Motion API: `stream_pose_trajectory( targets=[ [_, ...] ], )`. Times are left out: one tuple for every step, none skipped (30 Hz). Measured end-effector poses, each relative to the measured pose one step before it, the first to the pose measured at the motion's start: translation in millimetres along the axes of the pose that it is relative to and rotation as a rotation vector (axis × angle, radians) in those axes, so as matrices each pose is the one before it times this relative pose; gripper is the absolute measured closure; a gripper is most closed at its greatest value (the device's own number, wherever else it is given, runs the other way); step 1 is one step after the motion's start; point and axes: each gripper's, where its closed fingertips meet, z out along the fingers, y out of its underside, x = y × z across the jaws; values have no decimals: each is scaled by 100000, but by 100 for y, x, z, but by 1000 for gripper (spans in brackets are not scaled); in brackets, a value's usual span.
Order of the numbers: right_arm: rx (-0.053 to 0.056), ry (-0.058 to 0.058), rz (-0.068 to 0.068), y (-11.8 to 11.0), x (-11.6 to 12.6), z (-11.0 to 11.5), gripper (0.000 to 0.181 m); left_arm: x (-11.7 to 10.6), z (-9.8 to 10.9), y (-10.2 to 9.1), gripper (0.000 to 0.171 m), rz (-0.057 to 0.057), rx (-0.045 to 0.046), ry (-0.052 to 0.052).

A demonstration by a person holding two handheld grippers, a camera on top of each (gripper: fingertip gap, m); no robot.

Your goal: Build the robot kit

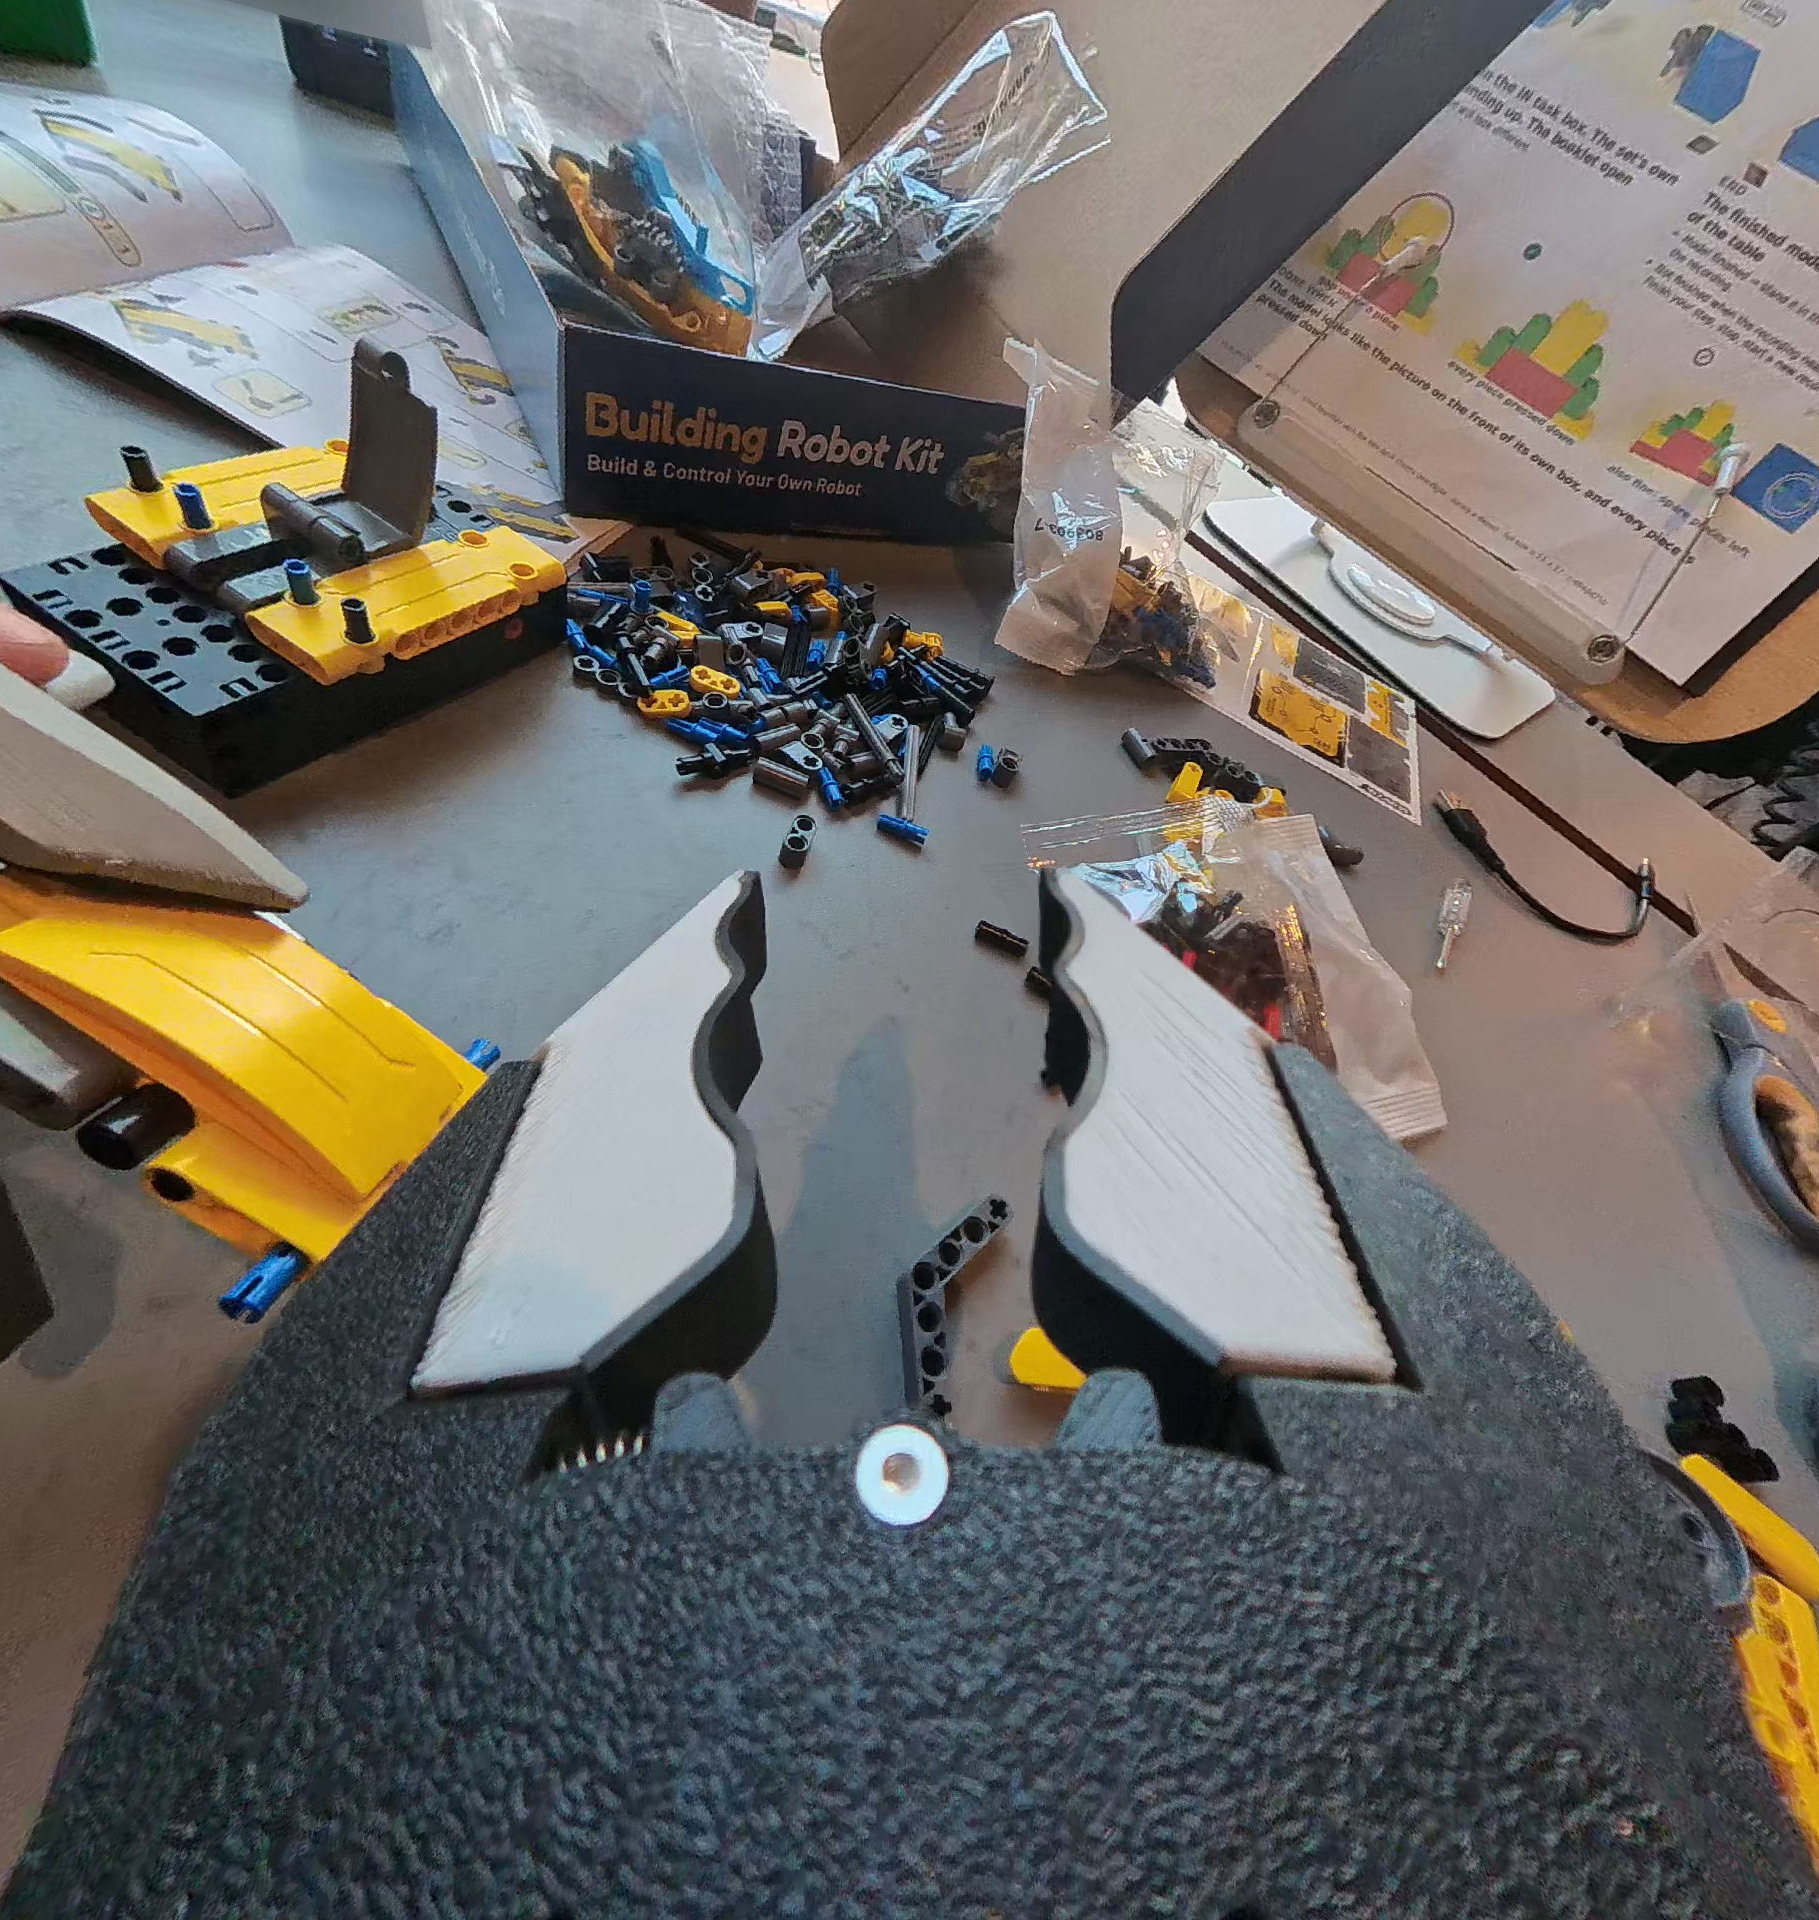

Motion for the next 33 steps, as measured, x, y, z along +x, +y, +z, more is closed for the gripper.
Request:
stream_pose_trajectory(
  targets=[
    [822, -527, 835, -84, 28, -92, 130, -31, 1, 32, 157, 513, -291, -396],
    [1267, -839, 1269, -131, 31, -136, 130, -77, -10, 2, 157, -58, -85, -457],
    [1558, -1719, 1623, -164, -57, -205, 132, -93, -43, -21, 158, -1560, 261, 233],
    [1489, -2161, 2304, -171, -98, -304, 134, -61, -56, -31, 158, -3435, 794, 1617],
    [1538, -2534, 3163, -245, -149, -408, 134, -358, -64, -32, 158, -4737, 811, 722],
    [1672, -3878, 3576, -406, -361, -550, 134, -525, -10, 19, 158, -6077, 242, 472],
    [1567, -4559, 3236, -586, -492, -695, 135, -429, 69, -1, 158, -6382, -151, 1453],
    [1621, -3595, 2256, -769, -439, -809, 135, -95, 186, 56, 158, -6834, -1224, 3763],
    [2115, -3894, 1420, -964, -602, -878, 136, 420, 250, 84, 158, -9101, -2676, 7679],
    [2054, -6853, 1165, -1048, -1129, -839, 141, 912, 236, 113, 158, -11677, -3501, 11456],
    [986, -9231, 1546, -922, -1564, -685, 146, 1152, 173, 86, 158, -13524, -3185, 13345],
    [-453, -8682, 1627, -648, -1568, -446, 147, 720, 103, -132, 158, -13647, -465, 10788],
    [-2215, -6582, 1854, -194, -1284, -154, 148, 578, 108, -62, 158, -11465, 288, 9859],
    [-4105, -5194, 2195, 238, -1058, 113, 147, 435, 151, 346, 158, -9921, -2577, 8836],
    [-4169, -1627, 1686, 348, -570, 354, 147, 183, 122, 356, 158, -7103, -2627, 6081],
    [-4352, 1893, 926, 476, -53, 524, 147, 132, 59, 247, 158, -4335, -1706, 3831],
    [-5337, 964, 425, 615, -186, 626, 143, 315, 33, 332, 158, -2407, -2346, 3670],
    [-5261, 316, 636, 552, -238, 676, 141, 153, 5, 303, 158, -2214, -2325, 1782],
    [-4391, 919, 587, 424, -112, 697, 142, 98, 4, 319, 158, -1591, -2616, 674],
    [-3817, -1007, 507, 381, -364, 728, 143, 211, -16, 386, 158, -558, -3140, 794],
    [-4548, -1158, 782, 480, -286, 714, 147, 205, -38, 325, 158, 51, -2716, 175],
    [-4278, 1167, 829, 471, 145, 644, 152, 168, -92, 144, 158, -81, -1469, -88],
    [-3695, 727, 465, 458, 133, 564, 157, 135, -148, 85, 158, -155, -1140, -120],
    [-3551, -1371, 191, 487, -171, 495, 162, 11, -216, -14, 157, 293, -314, -560],
    [-1703, 185, 663, 209, 92, 331, 162, -123, -273, -103, 158, 368, 682, -1162],
    [288, 815, 904, -62, 222, 137, 166, -180, -252, 6, 158, 156, 338, -1124],
    [1445, -219, 1535, -187, 121, 16, 171, -155, -240, 28, 158, 389, 699, -709],
    [1807, -799, 2666, -202, 116, -23, 172, -190, -273, -94, 158, 373, 1948, -764],
    [2059, -874, 3215, -162, 184, -45, 173, -179, -308, -222, 158, 544, 2947, -740],
    [1928, -1160, 3166, -53, 217, -45, 173, -143, -259, -185, 158, 568, 2760, -755],
    [1781, -807, 3220, -2, 335, -45, 173, -126, -165, -131, 158, -92, 2248, -885],
    [2184, -1571, 3881, -33, 284, -80, 173, -184, -120, -190, 158, -398, 2441, -1246],
    [2356, -2627, 4806, -54, 183, -73, 173, -171, -110, -207, 158, 7, 2598, -1138]
  ],
)
